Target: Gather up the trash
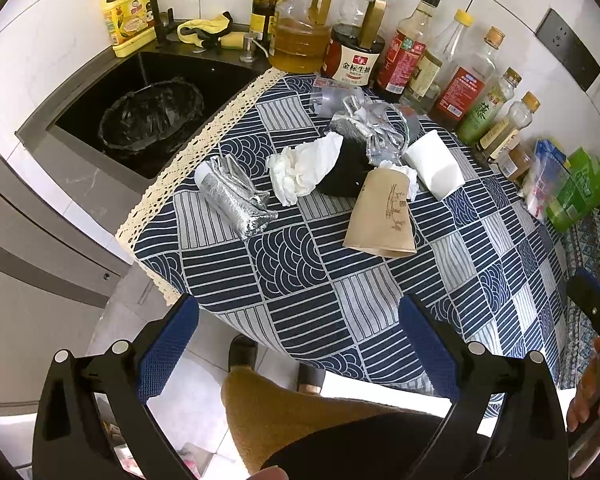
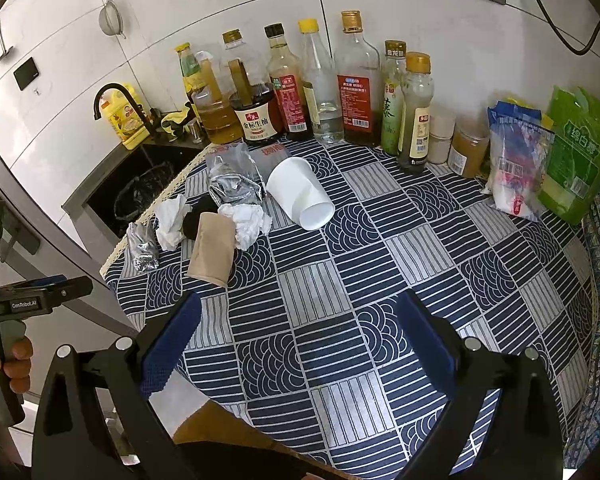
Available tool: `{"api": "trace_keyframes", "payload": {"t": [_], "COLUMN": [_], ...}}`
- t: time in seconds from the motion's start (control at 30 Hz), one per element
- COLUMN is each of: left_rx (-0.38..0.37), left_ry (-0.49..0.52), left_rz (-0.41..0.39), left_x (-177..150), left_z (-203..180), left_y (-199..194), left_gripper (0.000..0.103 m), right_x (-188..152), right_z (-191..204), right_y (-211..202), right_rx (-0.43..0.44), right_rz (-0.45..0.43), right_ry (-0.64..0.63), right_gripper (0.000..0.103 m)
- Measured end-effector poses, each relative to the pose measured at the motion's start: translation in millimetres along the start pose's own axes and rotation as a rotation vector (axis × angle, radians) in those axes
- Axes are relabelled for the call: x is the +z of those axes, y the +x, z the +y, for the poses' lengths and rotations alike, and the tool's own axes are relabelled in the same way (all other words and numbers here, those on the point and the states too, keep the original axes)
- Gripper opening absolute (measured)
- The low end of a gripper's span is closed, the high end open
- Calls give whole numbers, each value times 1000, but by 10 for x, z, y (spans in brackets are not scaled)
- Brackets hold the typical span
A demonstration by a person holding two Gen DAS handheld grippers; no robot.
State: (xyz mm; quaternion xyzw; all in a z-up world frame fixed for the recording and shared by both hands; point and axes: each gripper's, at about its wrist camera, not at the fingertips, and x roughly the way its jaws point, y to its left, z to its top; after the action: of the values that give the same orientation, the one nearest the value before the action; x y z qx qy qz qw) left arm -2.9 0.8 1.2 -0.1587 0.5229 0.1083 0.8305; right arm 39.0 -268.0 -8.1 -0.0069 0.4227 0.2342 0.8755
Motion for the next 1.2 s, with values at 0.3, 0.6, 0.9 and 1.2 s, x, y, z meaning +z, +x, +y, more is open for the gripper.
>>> {"api": "trace_keyframes", "payload": {"t": [0.3, 0.6, 0.9, 1.2], "left_rx": [6, 13, 33, 71], "left_ry": [3, -16, -25, -58], "left_rz": [3, 2, 11, 24], "left_x": [-4, 10, -4, -37], "left_z": [-28, 5, 31, 142], "left_y": [2, 6, 11, 56], "left_gripper": [96, 96, 96, 96], "right_x": [19, 42, 72, 193], "right_z": [10, 8, 6, -90], "right_y": [16, 35, 87, 269], "right_rx": [4, 12, 17, 37], "right_rz": [4, 2, 20, 66], "right_ry": [-3, -11, -29, -34], "right_gripper": [97, 97, 97, 97]}}
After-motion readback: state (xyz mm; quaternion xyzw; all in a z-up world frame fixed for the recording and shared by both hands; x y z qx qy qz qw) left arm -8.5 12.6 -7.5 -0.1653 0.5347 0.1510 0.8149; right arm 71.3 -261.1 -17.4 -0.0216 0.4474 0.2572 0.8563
